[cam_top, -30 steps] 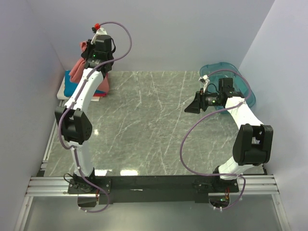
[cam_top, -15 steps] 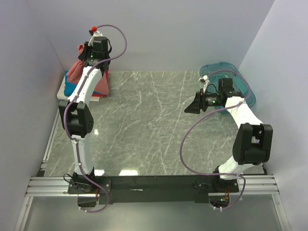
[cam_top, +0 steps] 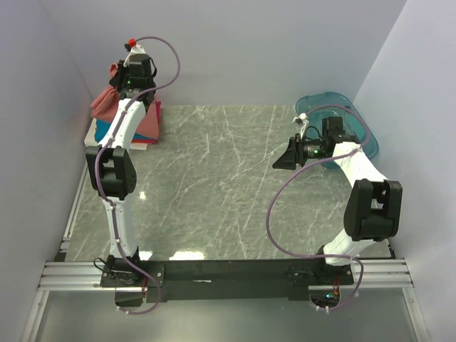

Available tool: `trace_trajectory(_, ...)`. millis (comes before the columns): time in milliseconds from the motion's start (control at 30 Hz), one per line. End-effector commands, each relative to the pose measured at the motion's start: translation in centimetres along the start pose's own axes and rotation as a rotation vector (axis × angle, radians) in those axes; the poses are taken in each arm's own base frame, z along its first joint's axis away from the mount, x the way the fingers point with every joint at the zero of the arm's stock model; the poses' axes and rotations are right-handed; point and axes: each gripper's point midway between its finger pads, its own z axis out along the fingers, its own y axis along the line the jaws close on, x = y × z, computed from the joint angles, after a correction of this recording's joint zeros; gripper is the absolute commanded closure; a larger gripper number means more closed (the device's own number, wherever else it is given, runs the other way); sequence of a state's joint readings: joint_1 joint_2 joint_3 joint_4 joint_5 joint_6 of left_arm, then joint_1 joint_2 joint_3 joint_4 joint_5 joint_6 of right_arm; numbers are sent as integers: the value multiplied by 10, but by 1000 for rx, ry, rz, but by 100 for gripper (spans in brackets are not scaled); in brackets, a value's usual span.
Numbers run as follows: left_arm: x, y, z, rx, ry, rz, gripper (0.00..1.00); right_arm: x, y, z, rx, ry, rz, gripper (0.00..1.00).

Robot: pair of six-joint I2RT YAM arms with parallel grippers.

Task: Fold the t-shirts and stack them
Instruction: Neatly place the folded tshirt to the corner

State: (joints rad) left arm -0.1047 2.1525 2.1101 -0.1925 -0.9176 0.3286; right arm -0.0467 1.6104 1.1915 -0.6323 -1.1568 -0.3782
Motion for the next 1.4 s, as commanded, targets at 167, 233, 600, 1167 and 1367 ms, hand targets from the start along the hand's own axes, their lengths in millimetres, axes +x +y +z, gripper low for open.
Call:
trace_trajectory(167, 2, 4, 30, 12, -11, -83, 100, -13, 7, -6, -25, -25, -39, 32)
trace_trajectory(233, 9, -1, 36, 23, 2, -89, 100, -12, 7, -6, -22, -22, -38, 32)
trace_trajectory(600, 40, -7, 66, 31, 62, -111, 100, -10, 6, -5, -28, -17, -30, 32)
trace_trajectory(1167, -1, 64, 75, 8, 36, -556, 1, -11, 6, -6, -20, -15, -34, 32)
trace_trajectory(1367, -41, 72, 27, 252, 7, -658, 1, -11, 7, -7, -13, -13, -42, 32)
